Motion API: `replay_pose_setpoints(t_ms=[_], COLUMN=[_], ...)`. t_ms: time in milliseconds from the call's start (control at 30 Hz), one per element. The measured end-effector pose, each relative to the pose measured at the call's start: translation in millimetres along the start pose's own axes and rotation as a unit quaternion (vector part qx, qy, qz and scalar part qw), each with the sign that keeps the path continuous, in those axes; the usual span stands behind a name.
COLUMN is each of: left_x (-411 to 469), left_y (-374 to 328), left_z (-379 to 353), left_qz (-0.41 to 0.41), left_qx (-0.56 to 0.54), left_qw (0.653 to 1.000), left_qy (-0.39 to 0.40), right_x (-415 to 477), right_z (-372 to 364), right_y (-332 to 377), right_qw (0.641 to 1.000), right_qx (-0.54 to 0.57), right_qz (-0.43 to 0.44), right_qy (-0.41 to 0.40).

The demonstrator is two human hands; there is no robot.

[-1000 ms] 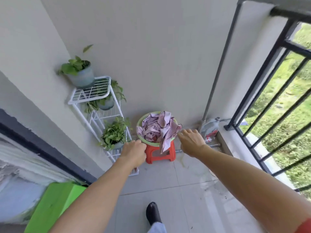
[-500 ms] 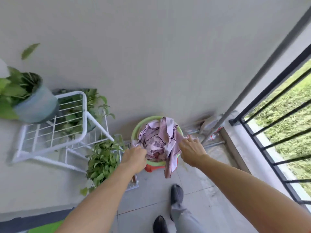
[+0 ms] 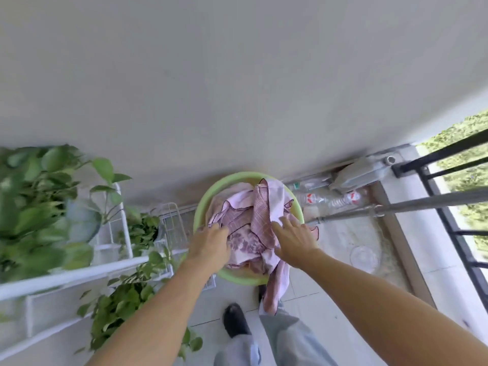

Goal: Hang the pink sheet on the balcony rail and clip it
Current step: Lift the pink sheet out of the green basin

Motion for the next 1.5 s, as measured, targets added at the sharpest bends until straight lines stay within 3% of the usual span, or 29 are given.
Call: replay_pose_setpoints(t_ms=[233,333,433,500,600,800,1100,1200,1333,1500], left_x=[111,147,157,156,142,101,10,-25,-74,-114], left_y=[24,32,32,29,21,2,-54,-67,-84,-74], left_z=[-49,-80,-103,-100,-75,3,125,160,211,248], left_qz=[-0.011,-0.007,0.013,-0.004,-0.031,-0.077,-0.115,-0.166,-0.243,-0.311], left_qx=[-0.021,0.003,0.022,0.077,0.067,-0.001,-0.041,-0.051,-0.073,-0.105], left_qw=[0.998,1.000,1.000,0.997,0.996,0.991,0.971,0.952,0.918,0.874], left_qy=[-0.063,-0.019,0.005,-0.029,-0.052,-0.111,-0.205,-0.253,-0.304,-0.357], right_x=[65,78,85,84,74,33,-61,-95,-124,-113], right_z=[-69,-100,-117,-119,-105,-53,45,76,101,105], right_y=[-3,2,8,7,2,-4,4,-1,3,13], right_qw=[0.993,0.990,0.986,0.979,0.971,0.953,0.887,0.861,0.853,0.894], right_qx=[0.077,0.086,0.122,0.151,0.157,0.190,0.271,0.301,0.337,0.320], right_qz=[-0.079,-0.111,-0.103,-0.097,-0.080,-0.125,-0.215,-0.233,-0.252,-0.275], right_qy=[0.033,0.030,-0.042,-0.099,-0.162,-0.202,-0.307,-0.336,-0.309,-0.154])
Point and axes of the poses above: each hand's wrist, its own x-axis towards the middle knuckle, its own z-axis out of the back of the hand, y = z × x, the point moved 1 cm from there along x, towards the middle knuckle, and after that the axes turned 7 degrees about -x, right-handed, at the moved point
